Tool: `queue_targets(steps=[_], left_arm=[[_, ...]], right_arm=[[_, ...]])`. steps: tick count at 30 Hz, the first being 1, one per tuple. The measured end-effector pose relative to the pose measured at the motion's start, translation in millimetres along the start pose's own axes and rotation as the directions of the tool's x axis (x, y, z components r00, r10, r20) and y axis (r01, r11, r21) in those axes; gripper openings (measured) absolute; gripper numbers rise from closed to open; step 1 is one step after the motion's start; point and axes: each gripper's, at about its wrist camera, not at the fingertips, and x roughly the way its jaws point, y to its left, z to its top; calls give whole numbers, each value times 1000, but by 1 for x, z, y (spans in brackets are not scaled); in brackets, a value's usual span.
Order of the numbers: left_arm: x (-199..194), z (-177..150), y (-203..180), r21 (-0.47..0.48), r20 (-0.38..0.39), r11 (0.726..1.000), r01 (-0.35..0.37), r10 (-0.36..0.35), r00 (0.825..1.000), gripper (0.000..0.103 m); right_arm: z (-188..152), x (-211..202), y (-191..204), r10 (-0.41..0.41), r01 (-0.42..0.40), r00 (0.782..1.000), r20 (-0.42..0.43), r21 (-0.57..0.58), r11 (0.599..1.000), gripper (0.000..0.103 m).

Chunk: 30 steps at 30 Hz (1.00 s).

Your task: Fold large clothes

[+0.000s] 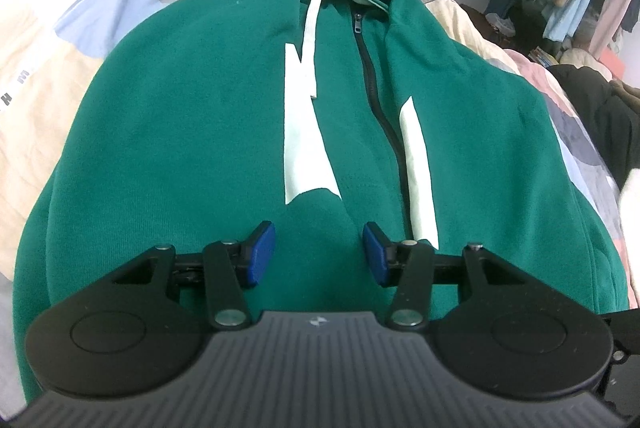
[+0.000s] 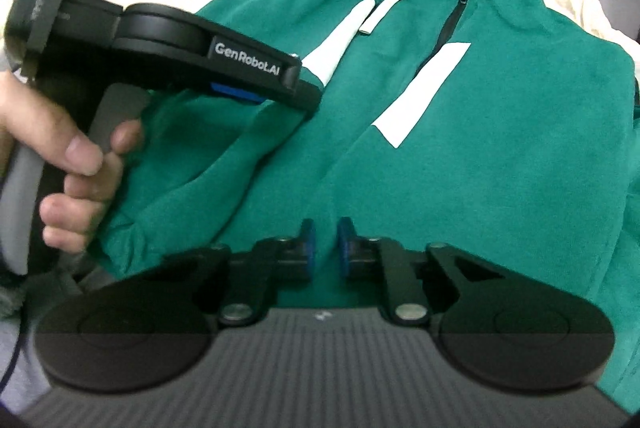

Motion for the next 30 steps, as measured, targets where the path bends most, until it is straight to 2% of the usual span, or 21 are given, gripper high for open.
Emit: queue_targets(steps=[5, 11, 15, 18, 19, 22, 24, 27, 30], left_arm=[[0, -1, -4, 12, -3, 1000, 1, -1, 1000, 55], [1, -5, -13, 51, -3, 999, 7, -7, 1000, 55], [5, -9, -23, 98, -1, 995, 16, -15, 1000, 55], [10, -14, -32, 142, -6, 990, -6, 7, 1000, 54], [12, -16, -34, 161, -6, 987, -16, 17, 1000, 52], [16, -20, -38, 186, -4, 981, -49, 50, 999, 33], [16, -22, -40, 195, 9, 978, -74, 74, 997, 14], [10, -22, -38, 185, 24, 980, -76, 72, 997, 8], [-1, -20, -36, 184, 46, 980, -77, 70, 996, 8]], right_arm=[[4, -6, -9, -19, 18, 1000, 18, 44, 999, 6], [9, -33, -52, -96, 76, 992, 84, 215, 974, 5], [12, -55, -88, -211, 151, 967, 146, 339, 928, 5], [13, -66, -112, -264, 169, 948, 176, 424, 890, 5], [13, -69, -119, -275, 169, 944, 182, 450, 877, 5], [12, -73, -134, -288, 155, 937, 198, 503, 850, 5], [12, -76, -141, -301, 152, 930, 212, 524, 838, 5], [17, -77, -146, -316, 148, 919, 237, 535, 832, 5], [15, -84, -148, -325, 142, 910, 257, 544, 827, 5]])
